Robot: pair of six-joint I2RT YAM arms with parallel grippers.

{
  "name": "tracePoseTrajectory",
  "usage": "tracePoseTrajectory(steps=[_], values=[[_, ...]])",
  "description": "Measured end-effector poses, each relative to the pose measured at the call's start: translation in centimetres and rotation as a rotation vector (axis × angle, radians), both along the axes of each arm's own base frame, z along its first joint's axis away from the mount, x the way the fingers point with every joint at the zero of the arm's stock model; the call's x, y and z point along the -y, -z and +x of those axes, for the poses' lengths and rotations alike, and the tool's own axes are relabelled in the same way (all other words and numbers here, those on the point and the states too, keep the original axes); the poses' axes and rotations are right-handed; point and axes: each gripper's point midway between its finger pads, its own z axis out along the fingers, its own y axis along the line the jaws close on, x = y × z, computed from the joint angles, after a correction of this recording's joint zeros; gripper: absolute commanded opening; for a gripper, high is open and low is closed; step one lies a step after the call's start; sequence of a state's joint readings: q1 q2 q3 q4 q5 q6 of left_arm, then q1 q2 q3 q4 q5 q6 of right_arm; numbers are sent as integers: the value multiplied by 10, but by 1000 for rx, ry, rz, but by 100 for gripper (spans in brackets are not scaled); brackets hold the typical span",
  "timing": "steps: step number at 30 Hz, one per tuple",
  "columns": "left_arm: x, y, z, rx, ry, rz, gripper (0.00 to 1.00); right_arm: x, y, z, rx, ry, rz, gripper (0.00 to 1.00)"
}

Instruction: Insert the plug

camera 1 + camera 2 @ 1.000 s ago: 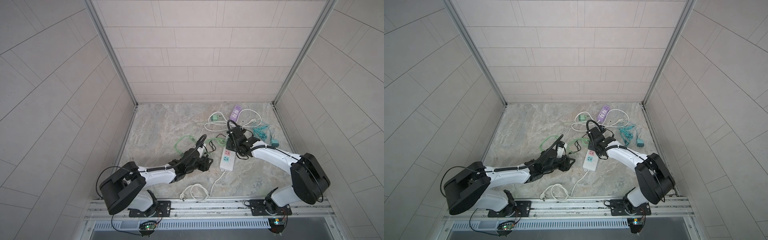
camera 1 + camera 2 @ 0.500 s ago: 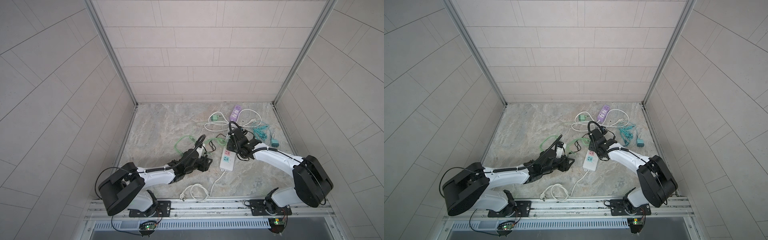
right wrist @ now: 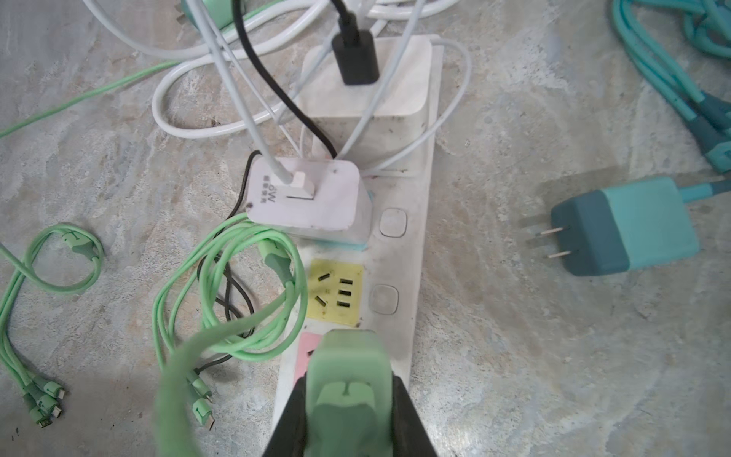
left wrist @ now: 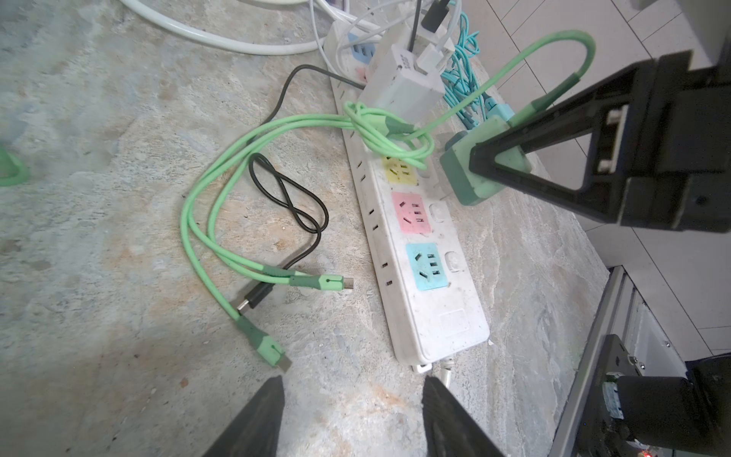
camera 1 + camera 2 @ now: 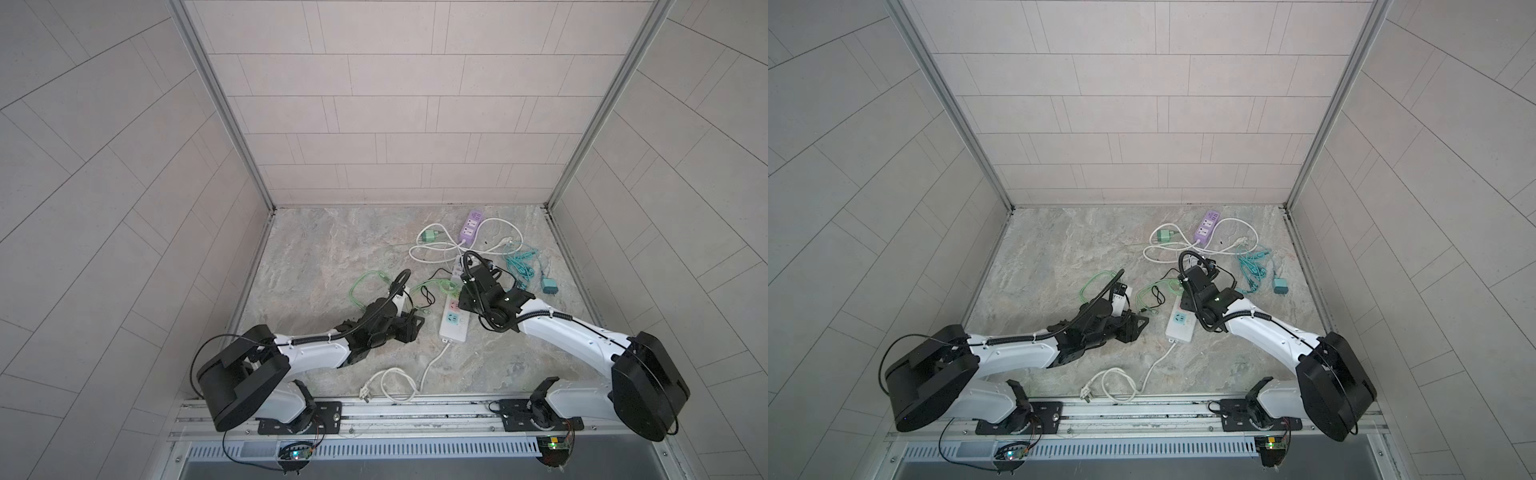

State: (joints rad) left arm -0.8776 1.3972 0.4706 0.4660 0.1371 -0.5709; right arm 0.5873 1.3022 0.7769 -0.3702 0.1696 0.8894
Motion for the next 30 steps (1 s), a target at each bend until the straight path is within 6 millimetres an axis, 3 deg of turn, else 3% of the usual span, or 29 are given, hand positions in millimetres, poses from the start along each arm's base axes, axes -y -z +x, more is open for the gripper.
tracePoseTrajectory(steps=[8,18,30], values=[[1,-2,1,5,-1,-8,61,-10,12,-5,-25,-12,3,0],[1,-2,1,5,-1,-8,61,-22,12,-1,-12,-19,49,0],[0,0,0,1,-3,-7,61,-18,13,-6,-8,4,57,0]])
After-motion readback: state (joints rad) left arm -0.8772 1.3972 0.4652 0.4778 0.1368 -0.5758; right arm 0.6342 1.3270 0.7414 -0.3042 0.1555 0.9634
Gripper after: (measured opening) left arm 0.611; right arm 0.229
